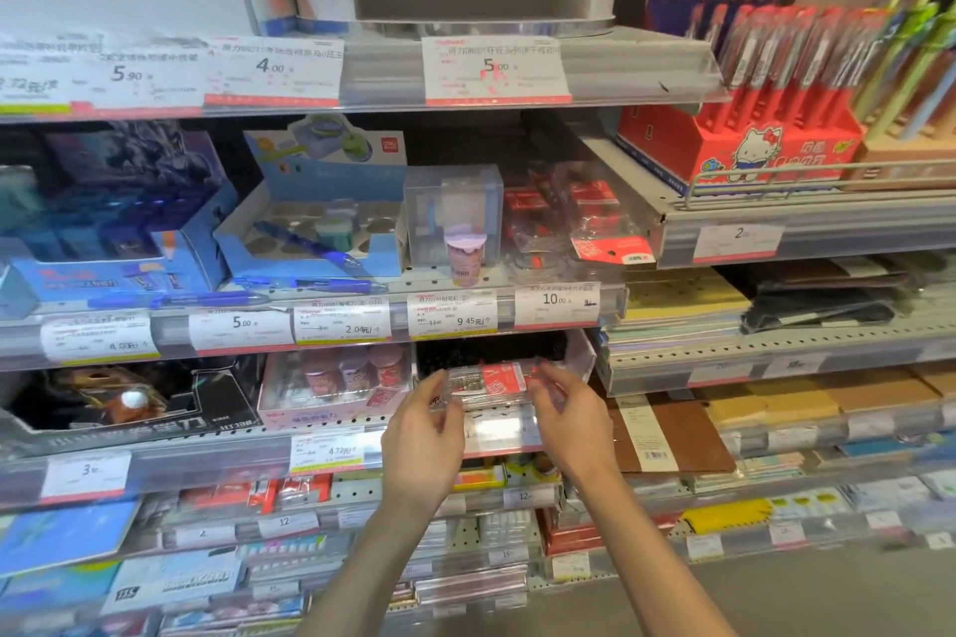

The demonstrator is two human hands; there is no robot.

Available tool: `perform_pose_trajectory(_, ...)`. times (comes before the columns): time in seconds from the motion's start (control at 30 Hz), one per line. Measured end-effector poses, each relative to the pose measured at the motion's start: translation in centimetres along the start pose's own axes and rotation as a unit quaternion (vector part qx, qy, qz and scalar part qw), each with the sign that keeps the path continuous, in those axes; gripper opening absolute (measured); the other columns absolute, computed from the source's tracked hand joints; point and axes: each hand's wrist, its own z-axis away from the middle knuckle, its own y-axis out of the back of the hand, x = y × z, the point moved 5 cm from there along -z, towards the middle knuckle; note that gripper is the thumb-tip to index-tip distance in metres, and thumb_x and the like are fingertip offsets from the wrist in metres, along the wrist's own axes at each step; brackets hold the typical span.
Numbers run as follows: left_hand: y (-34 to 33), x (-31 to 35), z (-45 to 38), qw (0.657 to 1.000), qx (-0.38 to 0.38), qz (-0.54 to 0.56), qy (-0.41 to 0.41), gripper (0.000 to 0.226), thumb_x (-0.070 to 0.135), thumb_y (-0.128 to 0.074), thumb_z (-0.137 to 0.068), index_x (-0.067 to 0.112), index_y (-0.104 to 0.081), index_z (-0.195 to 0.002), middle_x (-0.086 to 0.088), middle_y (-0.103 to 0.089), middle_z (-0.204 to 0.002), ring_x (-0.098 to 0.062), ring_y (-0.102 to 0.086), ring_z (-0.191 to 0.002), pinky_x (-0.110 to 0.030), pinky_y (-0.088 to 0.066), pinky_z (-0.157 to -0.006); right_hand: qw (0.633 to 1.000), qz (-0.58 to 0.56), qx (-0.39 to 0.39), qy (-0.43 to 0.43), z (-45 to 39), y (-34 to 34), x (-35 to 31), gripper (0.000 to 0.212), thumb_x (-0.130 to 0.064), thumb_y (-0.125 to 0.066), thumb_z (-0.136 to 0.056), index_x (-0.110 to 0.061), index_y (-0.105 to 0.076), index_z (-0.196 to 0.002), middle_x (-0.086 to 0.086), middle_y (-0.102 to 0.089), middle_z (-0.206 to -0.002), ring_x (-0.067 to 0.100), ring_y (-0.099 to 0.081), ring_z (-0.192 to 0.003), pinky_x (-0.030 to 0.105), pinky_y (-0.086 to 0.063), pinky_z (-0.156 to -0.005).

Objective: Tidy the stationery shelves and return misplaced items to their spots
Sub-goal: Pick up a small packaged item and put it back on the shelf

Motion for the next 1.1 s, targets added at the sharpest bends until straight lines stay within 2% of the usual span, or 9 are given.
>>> perform_pose_trajectory(0.17,-0.1,-0.9,0.6,0.981,0.011,0.183,0.062,0.037,0.027,-0.062,-0.095,0.020,-0.059,-0.132,0.021,-0.072,-0.090,-0.007,-0.072,-0.081,-0.039,-0.060,-0.079,0.987,-0.151,0.044,-0.043,0.6,0.3,0.2,0.033,-0.038,-0.063,-0.095,-0.024,-0.066,-0.125,-0.009,-0.069,-0.116,0.003,-0.064,-0.103,0.038,-0.057,-0.093)
perform_pose_trajectory(0.27,-0.4,-1.2,1.2,0.944,0.000,0.306,0.125,0.037,0.015,-0.067,-0.093,0.015,-0.059,-0.129,0.011,-0.072,-0.079,-0.019,-0.075,-0.076,-0.046,-0.061,-0.081,0.964,-0.250,0.054,-0.074,0.9,0.4,-0.1,0.024,-0.028,-0.069,-0.092,-0.024,-0.067,-0.116,-0.010,-0.067,-0.112,-0.002,-0.062,-0.096,0.028,-0.054,-0.087)
perform_pose_trajectory(0.4,-0.2,-0.9,2.3,0.938,-0.040,0.314,0.140,0.034,0.016,-0.069,-0.091,0.022,-0.058,-0.123,0.003,-0.070,-0.071,-0.028,-0.074,-0.065,-0.047,-0.060,-0.076,0.928,-0.353,0.038,-0.110,1.6,0.3,-0.2,0.024,-0.013,-0.072,-0.090,-0.025,-0.068,-0.111,-0.008,-0.076,-0.085,0.028,-0.072,-0.089,0.051,-0.058,-0.088)
perform_pose_trajectory(0.47,0.1,-1.3,2.5,0.949,-0.073,0.272,0.139,0.034,0.019,-0.069,-0.091,0.022,-0.058,-0.123,-0.001,-0.061,-0.068,-0.021,-0.071,-0.060,-0.039,-0.060,-0.065,0.928,-0.356,0.019,-0.107,2.0,0.6,-0.2,0.026,-0.008,-0.069,-0.091,-0.023,-0.068,-0.113,-0.009,-0.075,-0.073,0.034,-0.069,-0.089,0.052,-0.057,-0.084)
perform_pose_trajectory(0.6,0.9,-1.5,3.2,0.956,-0.158,0.213,0.126,0.029,0.024,-0.070,-0.090,0.020,-0.065,-0.118,-0.001,-0.064,-0.100,-0.004,-0.066,-0.070,-0.017,-0.048,-0.059,0.934,-0.343,-0.026,-0.099,2.6,1.0,0.1,0.028,-0.005,-0.065,-0.094,-0.023,-0.070,-0.114,-0.008,-0.078,-0.090,0.019,-0.075,-0.088,0.043,-0.061,-0.083)
perform_pose_trajectory(0.7,1.1,-1.2,4.1,0.932,-0.225,0.248,0.135,0.019,0.018,-0.069,-0.091,0.017,-0.071,-0.110,-0.009,-0.072,-0.102,-0.010,-0.069,-0.080,-0.022,-0.056,-0.066,0.939,-0.329,-0.056,-0.087,3.4,1.1,-0.2,0.029,-0.005,-0.063,-0.095,-0.025,-0.070,-0.115,-0.009,-0.076,-0.099,0.010,-0.074,-0.091,0.031,-0.062,-0.077)
perform_pose_trajectory(0.83,1.3,-1.1,4.6,0.912,-0.288,0.259,0.138,0.012,0.014,-0.066,-0.093,0.017,-0.075,-0.101,-0.003,-0.077,-0.099,-0.016,-0.072,-0.092,-0.030,-0.059,-0.076,0.944,-0.318,-0.060,-0.058,4.3,1.4,-1.1,0.030,-0.007,-0.065,-0.095,-0.025,-0.067,-0.118,-0.024,-0.072,-0.096,0.001,-0.073,-0.086,0.017,-0.056,-0.065)
perform_pose_trajectory(0.97,1.8,-1.0,4.8,0.909,-0.301,0.258,0.127,0.015,0.014,-0.063,-0.095,0.015,-0.073,-0.106,-0.003,-0.077,-0.102,-0.015,-0.073,-0.093,-0.027,-0.059,-0.077,0.953,-0.299,-0.023,-0.054,5.3,1.7,-2.0,0.040,-0.017,-0.070,-0.092,-0.027,-0.053,-0.127,-0.021,-0.067,-0.099,0.001,-0.072,-0.081,0.017,-0.056,-0.064)
perform_pose_trajectory(1.1,2.3,-0.8,4.8,0.911,-0.296,0.264,0.116,0.016,0.014,-0.063,-0.095,0.012,-0.071,-0.109,-0.004,-0.076,-0.101,-0.010,-0.073,-0.087,-0.022,-0.057,-0.073,0.955,-0.279,-0.019,-0.099,7.0,0.7,-1.4,0.045,-0.028,-0.074,-0.089,-0.031,-0.050,-0.127,-0.006,-0.065,-0.113,0.018,-0.073,-0.093,0.041,-0.062,-0.081)
